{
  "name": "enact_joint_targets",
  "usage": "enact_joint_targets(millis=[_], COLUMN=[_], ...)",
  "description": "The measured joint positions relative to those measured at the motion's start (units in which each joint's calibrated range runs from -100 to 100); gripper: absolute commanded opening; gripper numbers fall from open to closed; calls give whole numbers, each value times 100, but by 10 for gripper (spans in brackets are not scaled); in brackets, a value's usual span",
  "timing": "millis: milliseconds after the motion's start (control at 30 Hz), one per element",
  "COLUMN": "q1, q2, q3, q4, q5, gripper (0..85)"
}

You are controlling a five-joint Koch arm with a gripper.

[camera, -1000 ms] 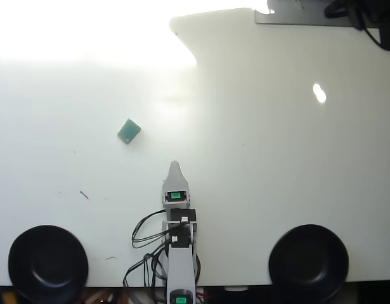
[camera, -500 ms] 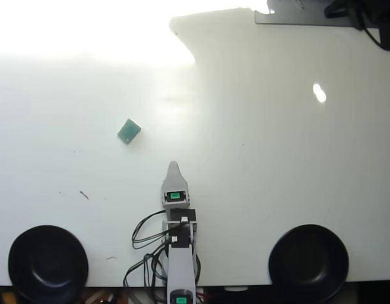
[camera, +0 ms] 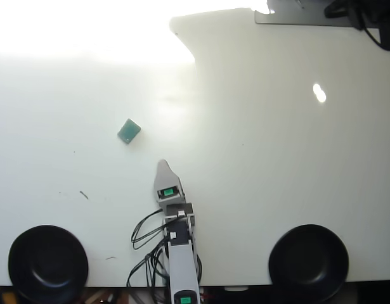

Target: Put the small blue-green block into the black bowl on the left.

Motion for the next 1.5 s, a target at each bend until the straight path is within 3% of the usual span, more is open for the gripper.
enact_joint_targets(millis=[300, 1133, 1500], q1=[454, 1006, 1084], q2=[543, 7172, 7702], q3=[1191, 4820, 5060], q4=[-527, -362, -354], q5=[-147, -269, -327], gripper=[479, 472, 421])
